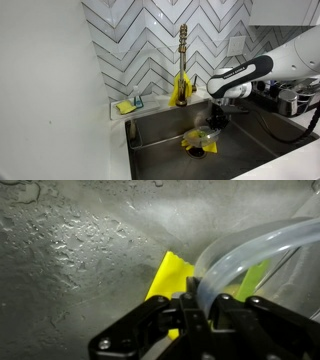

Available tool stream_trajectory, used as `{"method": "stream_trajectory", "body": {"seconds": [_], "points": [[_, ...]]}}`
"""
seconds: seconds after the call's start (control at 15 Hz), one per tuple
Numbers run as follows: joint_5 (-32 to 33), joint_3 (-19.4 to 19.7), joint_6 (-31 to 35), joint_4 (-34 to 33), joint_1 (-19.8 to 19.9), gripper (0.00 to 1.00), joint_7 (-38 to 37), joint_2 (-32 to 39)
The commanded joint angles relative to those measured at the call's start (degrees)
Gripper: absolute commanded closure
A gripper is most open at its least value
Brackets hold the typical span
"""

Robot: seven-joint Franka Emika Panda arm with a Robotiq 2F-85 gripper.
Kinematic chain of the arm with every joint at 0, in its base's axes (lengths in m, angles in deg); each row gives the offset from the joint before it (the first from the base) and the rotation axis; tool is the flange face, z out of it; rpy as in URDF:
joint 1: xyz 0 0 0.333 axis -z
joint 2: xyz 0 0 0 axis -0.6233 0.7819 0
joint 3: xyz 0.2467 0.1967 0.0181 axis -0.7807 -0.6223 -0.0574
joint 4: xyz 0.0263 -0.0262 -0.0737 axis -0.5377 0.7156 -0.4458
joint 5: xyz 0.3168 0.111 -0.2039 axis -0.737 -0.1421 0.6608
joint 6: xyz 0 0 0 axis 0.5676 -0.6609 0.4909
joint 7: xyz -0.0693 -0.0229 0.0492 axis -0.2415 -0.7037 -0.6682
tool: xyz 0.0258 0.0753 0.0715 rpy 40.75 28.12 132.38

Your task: Put the yellow spoon and silver spoon in the bowl, then put the bowl in the sink

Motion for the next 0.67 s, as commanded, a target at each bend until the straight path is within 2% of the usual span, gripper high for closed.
{"method": "stream_trajectory", "body": {"seconds": [0.0, 0.27, 0.33, 0.4, 0.6], "points": [[0.8, 0.5, -3.4, -3.8, -0.7, 0.98, -0.9, 2.6], [1.2, 0.7, -4.4, -6.1, -0.9, 0.98, -0.6, 4.1], [1.2, 0.7, -4.6, -6.5, -1.0, 0.68, -0.7, 4.4], [1.1, 0.6, -4.8, -7.0, -1.0, 0.66, -0.4, 4.6], [1.1, 0.5, -5.2, -7.9, -1.1, 0.44, -0.2, 5.0]]}}
